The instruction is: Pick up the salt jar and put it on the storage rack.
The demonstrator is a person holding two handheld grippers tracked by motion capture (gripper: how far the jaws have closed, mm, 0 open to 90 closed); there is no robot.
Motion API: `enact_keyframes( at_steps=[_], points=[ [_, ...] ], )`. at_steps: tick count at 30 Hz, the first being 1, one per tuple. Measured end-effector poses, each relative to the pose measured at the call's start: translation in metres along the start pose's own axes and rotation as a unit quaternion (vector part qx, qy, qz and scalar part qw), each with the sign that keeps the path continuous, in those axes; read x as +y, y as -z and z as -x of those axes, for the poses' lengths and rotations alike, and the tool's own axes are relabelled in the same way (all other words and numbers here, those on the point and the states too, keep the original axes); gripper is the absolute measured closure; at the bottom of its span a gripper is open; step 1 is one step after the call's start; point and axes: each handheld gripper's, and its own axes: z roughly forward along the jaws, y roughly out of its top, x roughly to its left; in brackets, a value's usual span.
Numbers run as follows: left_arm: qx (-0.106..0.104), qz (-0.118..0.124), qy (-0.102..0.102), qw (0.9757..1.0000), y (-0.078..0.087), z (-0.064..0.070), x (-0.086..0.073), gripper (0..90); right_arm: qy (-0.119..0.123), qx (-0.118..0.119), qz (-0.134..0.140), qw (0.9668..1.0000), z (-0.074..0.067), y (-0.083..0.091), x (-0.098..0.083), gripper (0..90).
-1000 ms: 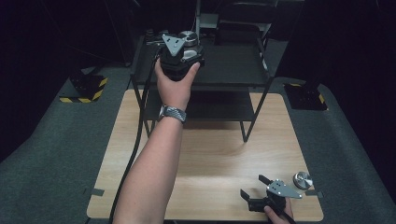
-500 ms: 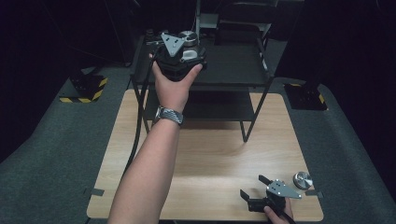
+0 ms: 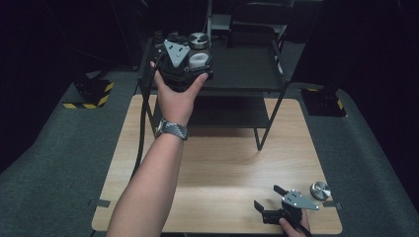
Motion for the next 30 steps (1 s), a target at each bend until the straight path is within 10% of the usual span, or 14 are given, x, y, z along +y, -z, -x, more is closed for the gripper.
enact_keyframes(
  at_steps=[30],
  points=[
    [-0.001,0.029,-0.001,0.9996,0.092,-0.035,-0.068,0.5,0.011,-0.004,-0.006,0.9999,-0.005,-0.001,0.002,0.1]
  ],
)
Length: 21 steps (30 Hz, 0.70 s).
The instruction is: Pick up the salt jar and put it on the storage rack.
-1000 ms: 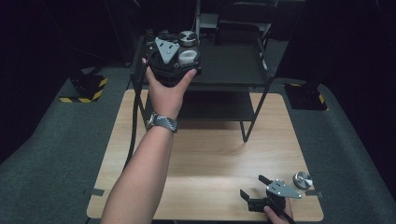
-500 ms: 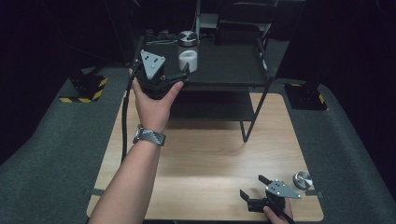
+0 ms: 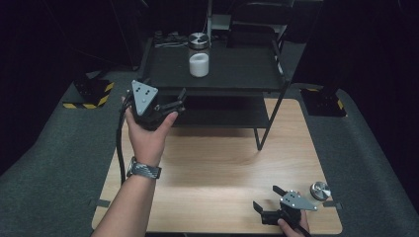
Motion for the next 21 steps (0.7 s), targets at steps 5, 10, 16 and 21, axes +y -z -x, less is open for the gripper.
enact_keyframes(
  at_steps=[5,10,16,21],
  points=[
    [0.005,-0.007,-0.008,0.9999,0.016,-0.004,-0.015,0.6,0.0,0.0,0.001,1.0,0.0,0.0,0.0,0.1],
    [0.005,-0.019,-0.015,0.9997,0.029,-0.008,-0.031,0.5,0.001,0.0,0.001,1.0,-0.001,0.0,0.0,0.1],
    [0.002,-0.029,-0.023,0.9993,0.041,-0.007,-0.049,0.6,0.001,-0.001,0.0,1.0,-0.001,0.0,0.0,0.1],
    [-0.003,-0.037,-0.019,0.9991,0.05,-0.007,-0.061,0.5,0.001,-0.001,0.001,1.0,-0.001,0.0,-0.001,0.1]
  ],
)
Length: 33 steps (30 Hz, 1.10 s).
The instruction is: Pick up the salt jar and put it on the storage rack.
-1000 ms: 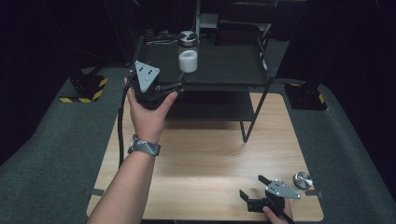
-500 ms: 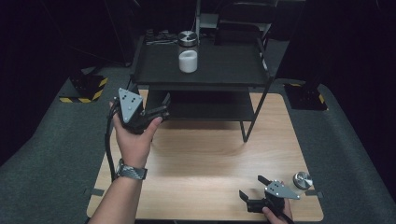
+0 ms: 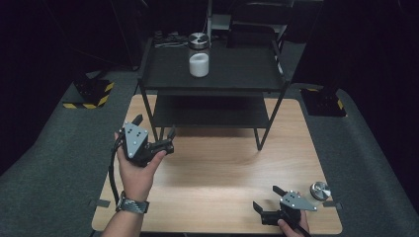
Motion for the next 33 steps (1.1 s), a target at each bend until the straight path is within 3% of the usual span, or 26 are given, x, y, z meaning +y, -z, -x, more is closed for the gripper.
enact_keyframes(
  at_steps=[15,19,23,33],
  points=[
    [0.002,-0.034,0.002,0.9994,0.019,0.0,-0.046,0.6,0.001,0.0,0.0,1.0,0.0,0.0,0.0,0.1],
    [-0.003,-0.045,0.012,0.9989,0.023,-0.002,-0.061,0.6,0.001,0.0,0.0,1.0,0.0,0.0,0.0,0.1],
    [-0.006,-0.063,0.024,0.9977,0.029,-0.006,-0.082,0.6,0.0,0.0,0.0,1.0,0.0,0.0,0.0,0.1],
    [-0.012,-0.1,0.031,0.9944,0.042,-0.007,-0.109,0.6,0.002,0.0,-0.001,1.0,0.0,0.0,0.001,0.0]
  ],
)
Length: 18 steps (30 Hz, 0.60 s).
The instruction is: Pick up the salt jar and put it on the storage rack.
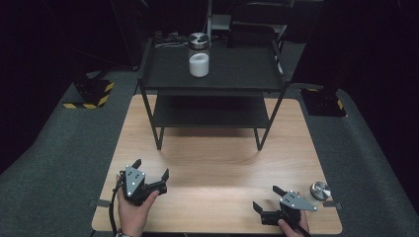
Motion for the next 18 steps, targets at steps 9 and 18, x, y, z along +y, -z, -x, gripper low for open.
enact_keyframes(
  at_steps=[9,18],
  points=[
    [-0.007,-0.036,-0.005,0.9993,0.009,-0.009,-0.017,0.6,0.0,-0.003,0.0,1.0,-0.001,0.0,0.0,0.1],
    [0.005,-0.054,0.019,0.9983,0.021,-0.016,-0.034,0.6,-0.004,-0.009,0.002,1.0,-0.003,0.0,0.0,0.1]
  ],
)
